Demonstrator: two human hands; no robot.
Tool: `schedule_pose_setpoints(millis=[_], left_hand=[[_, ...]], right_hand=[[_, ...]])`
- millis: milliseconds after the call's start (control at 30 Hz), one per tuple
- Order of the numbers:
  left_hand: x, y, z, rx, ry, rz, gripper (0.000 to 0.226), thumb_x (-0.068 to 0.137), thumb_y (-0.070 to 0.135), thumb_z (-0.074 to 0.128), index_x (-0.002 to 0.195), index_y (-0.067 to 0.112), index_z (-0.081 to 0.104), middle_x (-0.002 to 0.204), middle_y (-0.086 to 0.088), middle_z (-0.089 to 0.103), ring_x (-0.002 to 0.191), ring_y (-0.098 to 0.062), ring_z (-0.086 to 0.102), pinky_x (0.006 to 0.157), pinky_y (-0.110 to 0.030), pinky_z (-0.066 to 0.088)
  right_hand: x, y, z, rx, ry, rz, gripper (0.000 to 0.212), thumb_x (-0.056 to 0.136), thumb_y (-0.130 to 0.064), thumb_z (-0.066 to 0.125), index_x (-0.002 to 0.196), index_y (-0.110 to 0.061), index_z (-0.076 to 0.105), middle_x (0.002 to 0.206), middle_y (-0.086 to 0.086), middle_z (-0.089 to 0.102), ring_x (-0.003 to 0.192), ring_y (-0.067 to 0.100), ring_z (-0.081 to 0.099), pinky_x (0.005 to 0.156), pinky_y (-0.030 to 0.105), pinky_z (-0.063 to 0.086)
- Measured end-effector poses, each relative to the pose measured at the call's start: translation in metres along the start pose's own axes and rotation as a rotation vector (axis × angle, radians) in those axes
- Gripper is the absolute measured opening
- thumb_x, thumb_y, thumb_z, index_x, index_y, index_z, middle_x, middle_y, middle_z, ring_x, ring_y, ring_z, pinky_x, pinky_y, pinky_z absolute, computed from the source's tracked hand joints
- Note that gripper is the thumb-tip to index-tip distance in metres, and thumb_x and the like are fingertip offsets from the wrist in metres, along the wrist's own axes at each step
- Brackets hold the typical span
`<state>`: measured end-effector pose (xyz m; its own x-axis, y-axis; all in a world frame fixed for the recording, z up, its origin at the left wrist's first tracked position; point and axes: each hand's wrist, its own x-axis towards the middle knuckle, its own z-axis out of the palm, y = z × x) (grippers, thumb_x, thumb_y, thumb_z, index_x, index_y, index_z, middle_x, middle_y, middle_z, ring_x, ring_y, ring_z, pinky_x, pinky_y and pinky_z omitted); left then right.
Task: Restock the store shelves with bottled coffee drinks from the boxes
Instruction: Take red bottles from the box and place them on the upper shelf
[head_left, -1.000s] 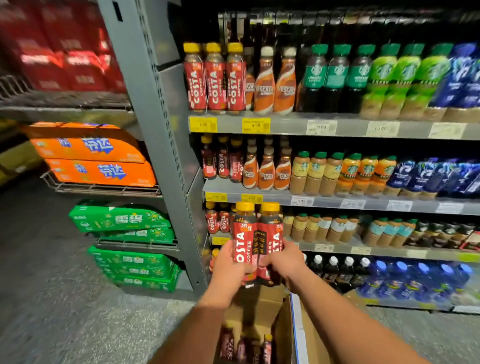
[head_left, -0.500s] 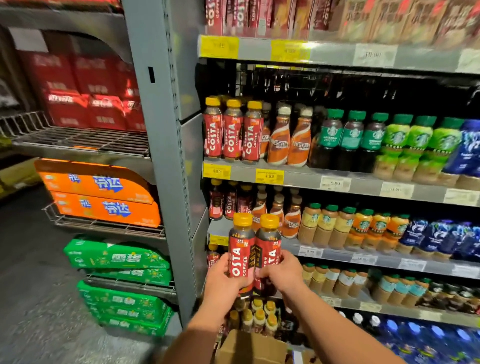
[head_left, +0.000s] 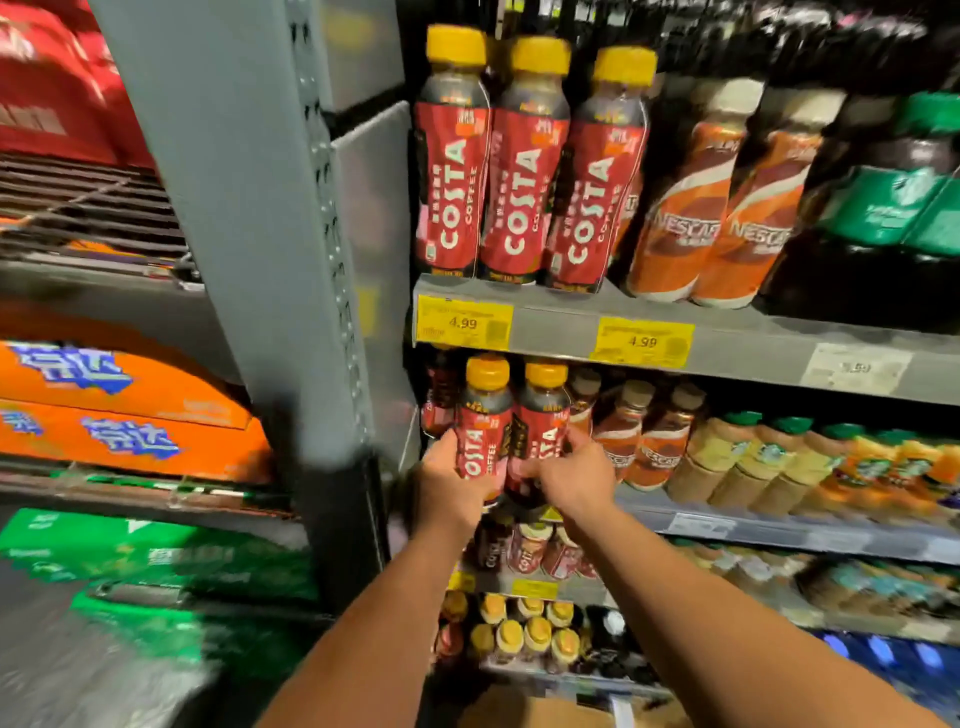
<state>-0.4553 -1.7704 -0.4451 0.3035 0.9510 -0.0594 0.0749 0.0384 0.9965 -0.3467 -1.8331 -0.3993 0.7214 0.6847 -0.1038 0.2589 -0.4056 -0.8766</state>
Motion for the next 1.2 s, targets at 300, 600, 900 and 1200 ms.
schedule_pose_setpoints(millis=[300, 600, 900, 1200], left_hand=[[0.038, 0.001, 0.009, 0.127, -0.018, 0.073, 0.039, 0.075, 0.004, 0.076, 0.11, 0.01, 0.06, 0.099, -0.007, 0.069, 0.089, -0.022, 0.065, 0.078, -0.032, 0.054], [0.049, -0.03, 0.017, 0.241, 0.084, 0.016, 0.05, 0.078, 0.008, 0.076, 0.123, 0.013, 0.054, 0.108, 0.002, 0.058, 0.095, -0.01, 0.053, 0.077, -0.005, 0.039], [0.058, -0.051, 0.02, 0.242, 0.112, 0.027, 0.04, 0.089, 0.014, 0.067, 0.128, 0.017, 0.055, 0.112, 0.006, 0.058, 0.097, 0.009, 0.057, 0.074, 0.005, 0.033], [0.049, -0.05, 0.016, 0.352, 0.016, 0.048, 0.057, 0.083, 0.023, 0.071, 0.134, 0.024, 0.047, 0.132, -0.001, 0.049, 0.12, -0.02, 0.052, 0.102, -0.04, 0.043]], right_hand=[[0.026, 0.013, 0.032, -0.07, 0.135, 0.01, 0.027, 0.067, -0.014, 0.083, 0.076, -0.022, 0.059, 0.077, -0.003, 0.064, 0.077, 0.017, 0.062, 0.064, 0.026, 0.042], [0.038, 0.021, 0.051, -0.209, 0.255, 0.032, 0.031, 0.065, -0.03, 0.086, 0.083, -0.018, 0.064, 0.089, 0.0, 0.07, 0.079, 0.02, 0.064, 0.068, 0.029, 0.048], [0.031, 0.026, 0.053, -0.094, 0.316, 0.086, 0.043, 0.069, -0.024, 0.085, 0.099, -0.013, 0.057, 0.097, 0.004, 0.068, 0.088, 0.024, 0.064, 0.074, 0.031, 0.049], [0.031, 0.035, 0.055, -0.084, 0.366, 0.1, 0.039, 0.07, -0.024, 0.084, 0.092, -0.016, 0.053, 0.096, 0.005, 0.066, 0.087, 0.024, 0.061, 0.073, 0.032, 0.048]])
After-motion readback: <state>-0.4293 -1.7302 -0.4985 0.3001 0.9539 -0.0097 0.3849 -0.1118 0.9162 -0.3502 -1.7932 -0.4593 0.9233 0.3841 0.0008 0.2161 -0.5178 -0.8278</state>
